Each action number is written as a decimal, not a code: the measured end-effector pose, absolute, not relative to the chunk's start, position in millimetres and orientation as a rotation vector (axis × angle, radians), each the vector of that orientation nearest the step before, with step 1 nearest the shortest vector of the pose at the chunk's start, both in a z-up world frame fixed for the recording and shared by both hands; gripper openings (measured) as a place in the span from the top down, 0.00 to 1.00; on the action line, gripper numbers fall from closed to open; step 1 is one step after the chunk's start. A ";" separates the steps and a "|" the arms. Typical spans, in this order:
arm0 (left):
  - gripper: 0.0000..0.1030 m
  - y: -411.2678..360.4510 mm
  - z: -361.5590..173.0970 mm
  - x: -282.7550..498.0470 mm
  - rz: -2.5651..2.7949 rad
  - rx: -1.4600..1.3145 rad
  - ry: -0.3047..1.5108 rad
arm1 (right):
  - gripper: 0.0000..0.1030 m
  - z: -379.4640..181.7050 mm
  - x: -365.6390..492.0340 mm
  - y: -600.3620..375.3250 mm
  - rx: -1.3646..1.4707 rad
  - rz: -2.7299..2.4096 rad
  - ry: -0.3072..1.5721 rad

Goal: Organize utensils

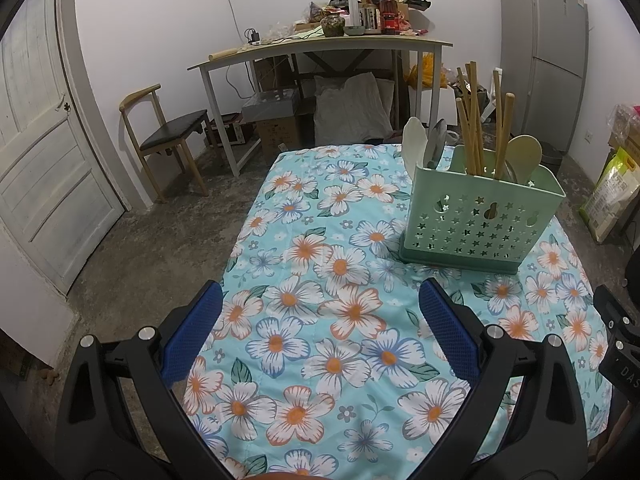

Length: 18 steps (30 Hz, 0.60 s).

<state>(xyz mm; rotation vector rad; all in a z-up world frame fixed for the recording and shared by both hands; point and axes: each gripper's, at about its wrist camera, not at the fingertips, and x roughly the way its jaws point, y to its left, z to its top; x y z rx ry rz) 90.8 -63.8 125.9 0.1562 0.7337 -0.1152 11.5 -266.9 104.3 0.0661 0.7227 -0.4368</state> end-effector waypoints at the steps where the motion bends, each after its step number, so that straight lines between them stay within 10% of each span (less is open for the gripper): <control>1: 0.08 -63.9 125.9 90.6 -0.115 0.156 0.734 | 0.06 103.7 11.4 -266.8 0.065 -0.436 0.723; 18: 0.08 -63.2 126.3 90.6 -0.115 0.156 0.733 | 0.06 104.5 11.8 -264.6 0.064 -0.427 0.722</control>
